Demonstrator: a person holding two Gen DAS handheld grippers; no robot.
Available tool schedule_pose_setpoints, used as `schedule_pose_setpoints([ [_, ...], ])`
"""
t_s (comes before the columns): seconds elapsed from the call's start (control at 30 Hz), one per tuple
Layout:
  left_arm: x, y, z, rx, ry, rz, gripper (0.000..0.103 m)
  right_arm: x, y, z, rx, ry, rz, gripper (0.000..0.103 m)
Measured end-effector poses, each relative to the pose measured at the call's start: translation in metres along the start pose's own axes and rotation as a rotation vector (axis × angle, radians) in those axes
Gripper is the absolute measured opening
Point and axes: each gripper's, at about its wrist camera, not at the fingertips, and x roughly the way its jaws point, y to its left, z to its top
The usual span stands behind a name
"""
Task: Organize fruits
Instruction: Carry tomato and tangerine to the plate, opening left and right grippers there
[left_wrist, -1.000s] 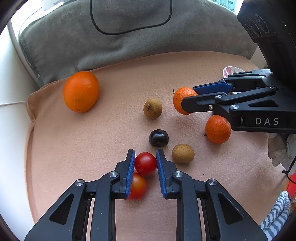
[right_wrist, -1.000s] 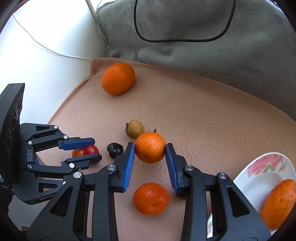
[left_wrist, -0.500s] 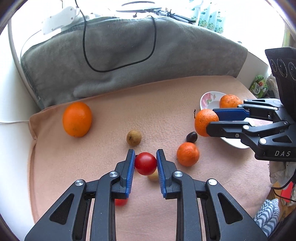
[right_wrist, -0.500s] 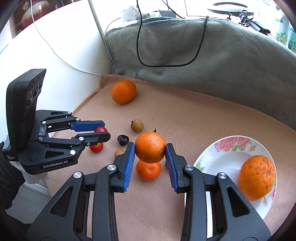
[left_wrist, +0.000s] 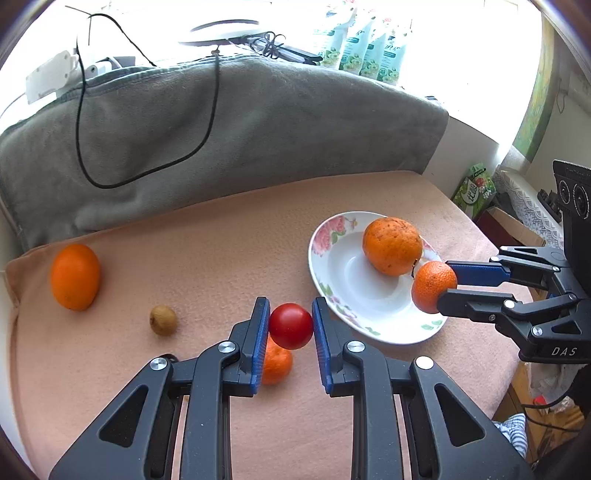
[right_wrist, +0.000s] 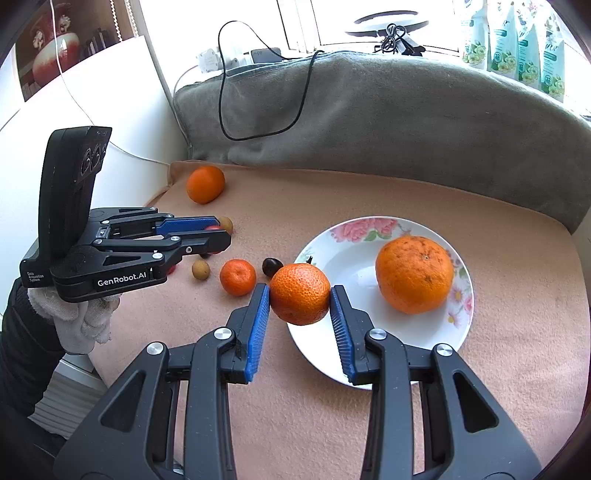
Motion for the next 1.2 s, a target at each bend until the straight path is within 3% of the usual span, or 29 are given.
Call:
schedule_pose_setpoints([
  [0.37,0.028,-0.029,0.009,-0.016,0.003,-0.047,0.022,-0.011,-0.024,-0.023,0.036,0.016,-0.046,0.035],
  [1.2,0.054,-0.063,0.021,0.031,0.036,-0.045,0.022,-0.001,-0.044,-0.032,0.076,0.056,-0.075,0.035],
])
